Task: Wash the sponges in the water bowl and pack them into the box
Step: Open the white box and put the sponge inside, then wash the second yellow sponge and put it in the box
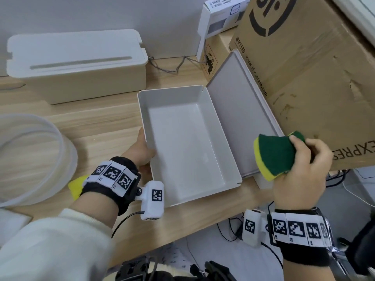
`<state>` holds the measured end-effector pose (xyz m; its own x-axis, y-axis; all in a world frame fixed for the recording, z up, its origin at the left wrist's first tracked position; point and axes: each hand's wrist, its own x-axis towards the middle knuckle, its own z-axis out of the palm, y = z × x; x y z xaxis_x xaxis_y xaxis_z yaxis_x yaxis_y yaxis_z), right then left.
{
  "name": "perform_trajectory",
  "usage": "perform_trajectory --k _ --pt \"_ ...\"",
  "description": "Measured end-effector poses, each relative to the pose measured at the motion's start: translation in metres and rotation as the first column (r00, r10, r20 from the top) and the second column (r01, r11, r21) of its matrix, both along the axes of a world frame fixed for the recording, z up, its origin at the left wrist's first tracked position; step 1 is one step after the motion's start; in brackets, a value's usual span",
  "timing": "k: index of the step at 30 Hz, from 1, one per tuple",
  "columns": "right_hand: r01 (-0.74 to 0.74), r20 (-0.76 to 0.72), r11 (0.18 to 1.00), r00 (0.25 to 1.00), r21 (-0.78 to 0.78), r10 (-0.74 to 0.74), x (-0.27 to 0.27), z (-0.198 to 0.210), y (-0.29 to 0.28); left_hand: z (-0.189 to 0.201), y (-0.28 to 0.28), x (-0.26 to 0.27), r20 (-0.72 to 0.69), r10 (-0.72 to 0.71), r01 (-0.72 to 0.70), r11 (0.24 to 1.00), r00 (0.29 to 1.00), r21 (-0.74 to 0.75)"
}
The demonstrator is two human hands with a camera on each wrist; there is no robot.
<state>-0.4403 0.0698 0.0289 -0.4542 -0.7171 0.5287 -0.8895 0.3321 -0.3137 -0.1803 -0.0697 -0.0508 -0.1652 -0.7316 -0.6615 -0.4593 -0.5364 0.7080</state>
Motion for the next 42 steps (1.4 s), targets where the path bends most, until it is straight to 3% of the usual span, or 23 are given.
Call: perform_trajectory --k 3,5,6,8,10,13,18,22,25,27,30,32,34,36,39,41,42 --pt "0.016 -0.206 0.986 0.977 -0.163 -0.05 0.001 -0.001 0.001 0.004 0.002 -0.001 0.015 -0.026 0.026 1.0 1.0 -0.014" --pt "-0.072 -0.083 0.972 0.995 -0.224 0.055 0.009 0.009 -0.005 0.004 0.003 -0.002 0.019 -0.026 0.027 1.0 0.999 -0.016" --pt "-0.127 0.108 0.968 0.982 -0.218 0.154 0.018 0.015 -0.012 0.004 0.004 -0.002 0.016 -0.022 0.022 1.0 1.0 -0.018" --pt "-0.217 0.521 0.973 0.822 -0.085 0.229 0.041 0.023 -0.032 0.005 0.005 -0.003 0.016 -0.021 0.021 0.999 1.0 -0.027" --pt "-0.34 0.715 0.933 0.68 0.115 0.16 0.062 0.013 -0.062 0.008 0.005 -0.002 -0.001 -0.018 0.018 0.999 1.0 -0.043" --pt "-0.472 0.85 0.851 0.523 0.229 0.061 0.086 -0.024 -0.117 0.015 0.01 0.004 -0.103 -0.011 0.006 0.999 0.995 -0.045" --pt "-0.536 0.916 0.754 0.335 0.38 -0.223 0.12 -0.068 -0.188 0.018 0.024 0.037 -0.177 0.076 -0.056 0.991 0.981 0.118" --pt "-0.548 0.854 0.706 0.497 0.448 -0.155 0.132 -0.094 -0.223 0.013 0.032 0.081 -0.12 0.249 -0.246 0.968 0.961 0.036" --pt "-0.549 0.826 0.707 0.557 0.445 -0.087 0.138 -0.111 -0.236 0.006 0.04 0.108 -0.063 0.413 -0.418 0.903 0.908 -0.098" --pt "-0.535 0.786 0.698 0.614 0.477 -0.067 0.141 -0.111 -0.236 -0.001 0.046 0.119 -0.021 0.417 -0.414 0.895 0.909 -0.167" --pt "-0.463 0.668 0.688 0.743 0.559 -0.042 0.138 -0.112 -0.235 -0.006 0.056 0.126 0.136 0.33 -0.301 0.933 0.934 -0.197" --pt "-0.391 0.627 0.748 0.777 0.536 -0.043 0.141 -0.103 -0.233 -0.008 0.062 0.129 0.168 0.31 -0.277 0.942 0.936 -0.191" --pt "-0.412 0.713 0.832 0.7 0.371 0.029 0.151 -0.081 -0.228 -0.007 0.066 0.132 0.171 0.294 -0.26 0.946 0.94 -0.194" --pt "-0.494 0.81 0.852 0.563 0.175 0.16 0.168 -0.052 -0.216 -0.003 0.066 0.135 0.164 0.274 -0.24 0.949 0.948 -0.204" --pt "-0.707 0.897 0.704 0.354 0.072 0.265 0.214 -0.008 -0.182 0.003 0.069 0.146 0.156 0.275 -0.24 0.947 0.949 -0.214" --pt "-0.825 0.959 0.56 0.219 0.083 0.18 0.25 0.001 -0.157 0.001 0.071 0.154 0.176 0.283 -0.247 0.948 0.943 -0.199" --pt "-0.856 0.979 0.501 0.187 0.124 0.077 0.266 -0.003 -0.143 0.001 0.075 0.158 0.192 0.299 -0.265 0.947 0.935 -0.182"
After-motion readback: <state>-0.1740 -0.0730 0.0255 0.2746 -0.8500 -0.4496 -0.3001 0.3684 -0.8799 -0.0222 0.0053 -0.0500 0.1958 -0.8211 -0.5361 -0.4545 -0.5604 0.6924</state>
